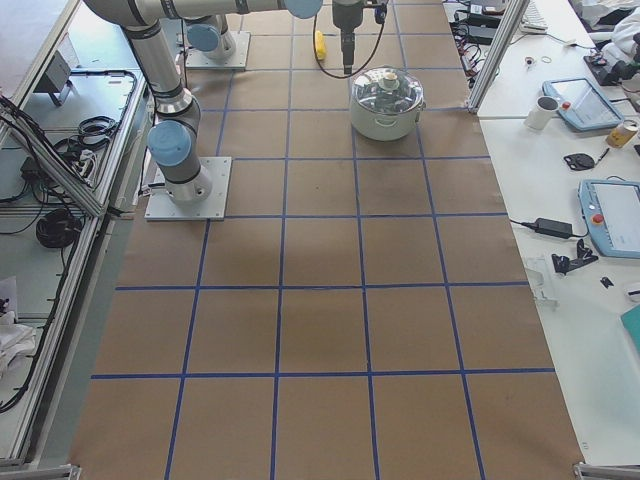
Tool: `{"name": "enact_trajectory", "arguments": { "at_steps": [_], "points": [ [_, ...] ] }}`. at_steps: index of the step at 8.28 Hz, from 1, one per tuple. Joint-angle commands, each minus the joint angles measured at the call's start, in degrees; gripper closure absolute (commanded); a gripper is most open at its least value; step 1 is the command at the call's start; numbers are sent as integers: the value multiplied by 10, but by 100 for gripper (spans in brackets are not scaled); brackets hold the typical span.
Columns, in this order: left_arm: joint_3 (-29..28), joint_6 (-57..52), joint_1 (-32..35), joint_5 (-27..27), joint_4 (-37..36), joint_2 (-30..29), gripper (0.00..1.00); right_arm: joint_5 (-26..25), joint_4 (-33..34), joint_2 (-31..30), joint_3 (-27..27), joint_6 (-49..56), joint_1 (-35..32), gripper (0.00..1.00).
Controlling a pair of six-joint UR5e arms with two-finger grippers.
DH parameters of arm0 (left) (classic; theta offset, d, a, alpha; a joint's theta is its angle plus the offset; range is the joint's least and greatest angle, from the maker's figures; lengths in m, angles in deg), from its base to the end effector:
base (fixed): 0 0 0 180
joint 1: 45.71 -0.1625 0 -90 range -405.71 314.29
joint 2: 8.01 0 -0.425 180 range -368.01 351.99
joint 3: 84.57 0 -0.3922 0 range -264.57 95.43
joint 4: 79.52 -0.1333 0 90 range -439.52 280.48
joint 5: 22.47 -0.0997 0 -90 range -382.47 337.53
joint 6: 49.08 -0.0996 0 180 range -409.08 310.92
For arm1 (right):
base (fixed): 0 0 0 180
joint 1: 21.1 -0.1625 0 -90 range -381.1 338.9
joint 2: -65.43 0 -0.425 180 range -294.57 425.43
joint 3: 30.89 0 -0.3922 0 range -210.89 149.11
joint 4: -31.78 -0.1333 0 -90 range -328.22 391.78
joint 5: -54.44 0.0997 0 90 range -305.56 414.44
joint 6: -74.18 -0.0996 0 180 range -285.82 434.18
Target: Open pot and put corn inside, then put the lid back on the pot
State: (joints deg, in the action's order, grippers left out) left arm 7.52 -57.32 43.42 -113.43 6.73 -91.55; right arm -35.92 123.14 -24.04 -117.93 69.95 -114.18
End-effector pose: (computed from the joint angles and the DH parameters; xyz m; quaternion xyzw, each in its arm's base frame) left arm -0.1247 -0.4580 0.5302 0.0635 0.9954 -0.0699 0.0140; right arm 0.1594 -0.4940 0.5113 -0.0101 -0.9994 0.0332 0.0010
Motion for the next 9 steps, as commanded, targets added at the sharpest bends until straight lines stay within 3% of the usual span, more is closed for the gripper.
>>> {"name": "enact_trajectory", "arguments": {
  "at_steps": [1, 6, 7, 9],
  "points": [
    [-2, 28, -21, 3, 0, -5, 0, -3, 18, 3, 0, 2, 2, 0],
    [0, 54, -42, 2, 1, -8, 0, -11, 55, 18, 3, 6, -1, 0],
    [0, 54, -42, 2, 1, -8, 0, -11, 56, 37, 16, -10, -2, 0],
    [1, 54, -42, 2, 1, -9, 0, -7, 55, 116, 104, -55, -13, 0]
  ]
}}
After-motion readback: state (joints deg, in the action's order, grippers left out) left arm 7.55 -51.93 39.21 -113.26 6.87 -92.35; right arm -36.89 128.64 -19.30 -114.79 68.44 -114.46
